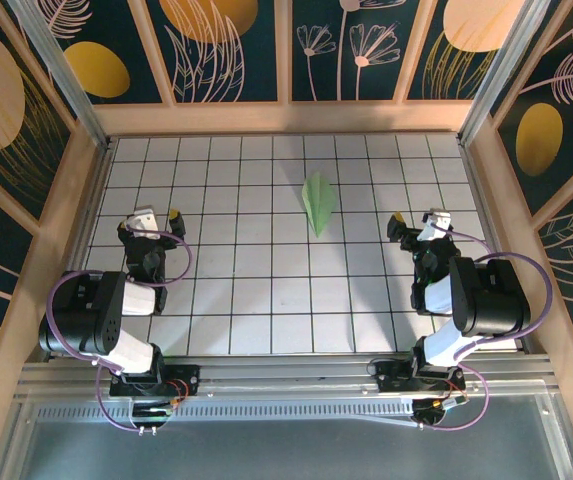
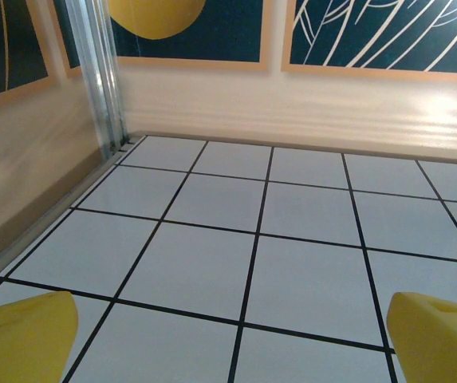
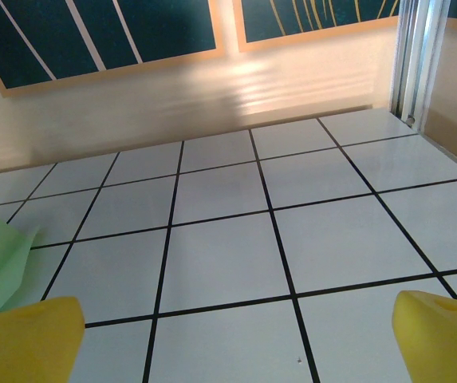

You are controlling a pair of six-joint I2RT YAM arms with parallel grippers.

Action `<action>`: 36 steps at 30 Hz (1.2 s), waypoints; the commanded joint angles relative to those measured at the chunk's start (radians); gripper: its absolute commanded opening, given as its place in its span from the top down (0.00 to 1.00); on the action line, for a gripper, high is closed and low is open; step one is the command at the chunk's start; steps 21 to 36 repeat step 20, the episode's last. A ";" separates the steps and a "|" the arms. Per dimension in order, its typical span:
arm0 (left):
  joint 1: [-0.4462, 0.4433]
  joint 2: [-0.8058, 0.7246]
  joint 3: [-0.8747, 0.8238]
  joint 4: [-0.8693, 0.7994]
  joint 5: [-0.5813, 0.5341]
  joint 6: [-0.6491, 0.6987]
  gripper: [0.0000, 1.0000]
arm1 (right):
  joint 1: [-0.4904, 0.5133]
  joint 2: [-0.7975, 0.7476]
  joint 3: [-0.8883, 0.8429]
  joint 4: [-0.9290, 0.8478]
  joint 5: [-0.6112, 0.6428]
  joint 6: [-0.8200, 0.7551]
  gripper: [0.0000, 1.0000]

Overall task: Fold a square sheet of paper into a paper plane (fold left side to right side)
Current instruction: Reset both arms

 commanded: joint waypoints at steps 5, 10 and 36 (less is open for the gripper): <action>0.004 -0.001 0.000 0.012 0.014 -0.015 0.01 | 0.001 -0.005 0.006 0.015 0.007 0.002 0.01; 0.004 -0.001 -0.001 0.012 0.014 -0.016 0.01 | 0.002 -0.006 0.006 0.016 0.007 0.004 0.01; 0.004 -0.001 -0.001 0.012 0.014 -0.015 0.01 | 0.015 -0.004 0.013 0.000 0.026 -0.008 0.01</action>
